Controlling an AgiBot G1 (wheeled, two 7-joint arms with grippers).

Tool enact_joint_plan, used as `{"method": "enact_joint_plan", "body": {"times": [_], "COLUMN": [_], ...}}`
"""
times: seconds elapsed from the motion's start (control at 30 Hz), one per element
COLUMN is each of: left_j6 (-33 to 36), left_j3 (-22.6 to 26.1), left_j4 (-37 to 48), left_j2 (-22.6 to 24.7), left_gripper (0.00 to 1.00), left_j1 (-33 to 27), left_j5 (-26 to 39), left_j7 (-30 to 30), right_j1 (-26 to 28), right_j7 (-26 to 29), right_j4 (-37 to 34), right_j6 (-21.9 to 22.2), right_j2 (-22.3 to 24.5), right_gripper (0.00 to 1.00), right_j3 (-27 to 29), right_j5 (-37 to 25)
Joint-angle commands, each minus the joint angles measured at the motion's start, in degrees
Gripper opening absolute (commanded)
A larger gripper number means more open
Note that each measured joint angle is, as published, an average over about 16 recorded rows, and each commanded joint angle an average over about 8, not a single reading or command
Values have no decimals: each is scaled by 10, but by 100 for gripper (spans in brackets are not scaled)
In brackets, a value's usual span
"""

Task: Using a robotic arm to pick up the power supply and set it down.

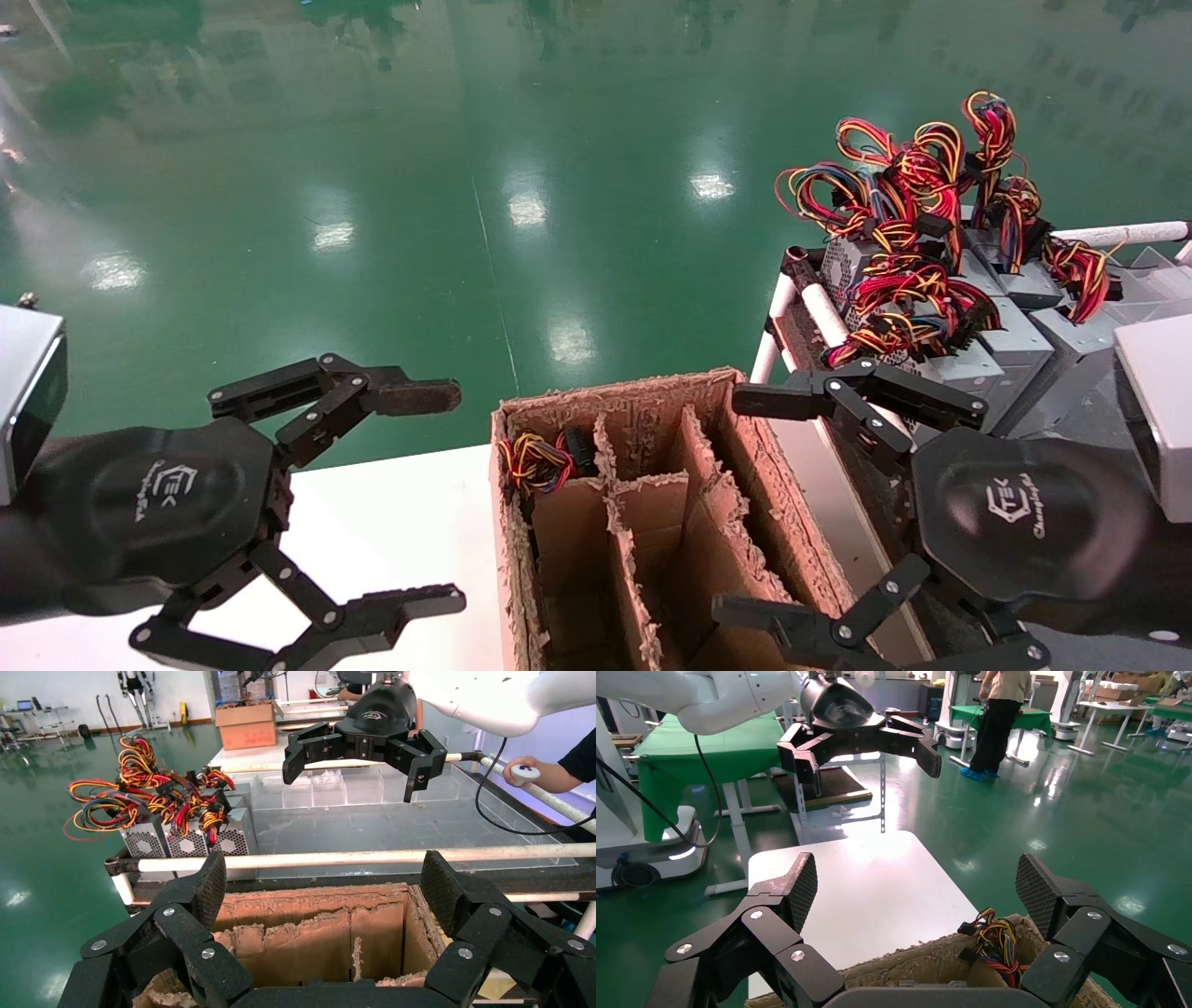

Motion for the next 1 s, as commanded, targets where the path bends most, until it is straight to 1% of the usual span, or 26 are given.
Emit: {"method": "enact_joint_plan", "body": {"times": [0.03,0.17,0.2,0.43,0.47,1.0], "left_j6": [0,0,0,0,0,0], "left_j3": [0,0,0,0,0,0], "left_j4": [0,0,0,0,0,0], "left_j2": [0,0,0,0,0,0], "left_gripper": [100,99,92,5,0,0], "left_j1": [0,0,0,0,0,0], "left_j5": [0,0,0,0,0,0], "left_j7": [0,0,0,0,0,0], "right_j1": [0,0,0,0,0,0], "right_j7": [0,0,0,0,0,0], "right_j4": [0,0,0,0,0,0], "right_j6": [0,0,0,0,0,0], "right_j2": [0,0,0,0,0,0], "right_gripper": [100,100,100,100,100,100], "right_j3": [0,0,0,0,0,0], "right_j5": [0,0,0,0,0,0]}}
